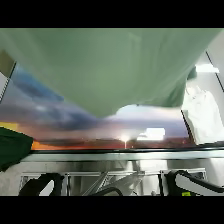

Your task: Fold the shirts.

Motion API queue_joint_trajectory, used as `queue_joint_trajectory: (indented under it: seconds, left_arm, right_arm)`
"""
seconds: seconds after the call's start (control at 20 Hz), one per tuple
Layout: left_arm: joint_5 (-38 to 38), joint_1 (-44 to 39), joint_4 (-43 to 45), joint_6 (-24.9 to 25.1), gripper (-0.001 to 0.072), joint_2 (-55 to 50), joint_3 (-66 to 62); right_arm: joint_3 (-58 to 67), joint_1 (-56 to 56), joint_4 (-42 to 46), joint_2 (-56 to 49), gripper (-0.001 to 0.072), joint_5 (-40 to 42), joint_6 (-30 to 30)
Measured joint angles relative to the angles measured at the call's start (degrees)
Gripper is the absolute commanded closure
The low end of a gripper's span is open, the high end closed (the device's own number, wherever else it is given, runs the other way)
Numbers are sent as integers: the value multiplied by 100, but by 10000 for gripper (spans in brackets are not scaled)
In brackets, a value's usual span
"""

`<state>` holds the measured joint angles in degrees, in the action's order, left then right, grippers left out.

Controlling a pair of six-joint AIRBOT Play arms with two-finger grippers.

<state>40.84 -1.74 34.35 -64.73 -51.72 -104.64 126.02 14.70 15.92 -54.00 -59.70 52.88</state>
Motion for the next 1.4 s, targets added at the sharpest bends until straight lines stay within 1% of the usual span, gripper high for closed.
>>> queue_joint_trajectory:
  seconds: [0.1, 0.25, 0.4, 0.55, 0.6, 0.65, 0.7, 0.75, 0.8, 0.95, 1.05, 1.1, 1.25, 1.3, 1.35, 1.4]
  left_arm:
    - [181, -57, 11, 59, 688, -308, 96]
    - [632, -317, 59, 105, 688, -1255, 160]
    - [868, -531, 385, 129, 688, -2509, 181]
    - [1036, -584, 732, 138, 688, -3932, 190]
    - [1080, -560, 776, 138, 686, -4374, 190]
    - [1123, -522, 789, 136, 681, -4760, 190]
    - [1172, -476, 776, 136, 372, -5106, 190]
    - [1244, -407, 695, 125, 22, -5423, 192]
    - [1296, -326, 599, 118, 36, -5659, 192]
    - [1576, 13, 328, 92, 36, -6089, 125]
    - [1906, 275, 251, 79, 36, -6205, -52]
    - [2105, 402, 243, 76, 37, -6249, -166]
    - [2551, 658, 186, 72, 36, -6299, -501]
    - [2658, 706, 186, 39, 37, -6312, -590]
    - [2732, 737, 181, 28, 36, -6319, -656]
    - [2798, 756, 177, 2, 36, -6321, -706]
  right_arm:
    - [-415, -66, -170, -179, 691, -127, -59]
    - [-1342, -492, -214, -601, 691, -319, -315]
    - [-2190, -1060, 269, -1370, 691, -164, -533]
    - [-2618, -1412, 844, -2544, 690, 199, -629]
    - [-2680, -1467, 903, -2918, 663, 339, -651]
    - [-2732, -1510, 925, -3314, 470, 452, -656]
    - [-2763, -1541, 953, -3659, 383, 551, -671]
    - [-2776, -1556, 942, -3906, 383, 616, -686]
    - [-2780, -1558, 898, -4081, 384, 662, -695]
    - [-2763, -1403, 903, -4175, 383, 691, -634]
    - [-2750, -1141, 1084, -3877, 384, 470, -243]
    - [-2754, -970, 1292, -3657, 384, 269, 46]
    - [-2994, -501, 2232, -2844, 383, -437, 988]
    - [-3222, -396, 2588, -2522, 324, -669, 1287]
    - [-3589, -315, 2992, -2129, 215, -929, 1613]
    - [-4061, -258, 3355, -1698, 179, -1095, 1899]
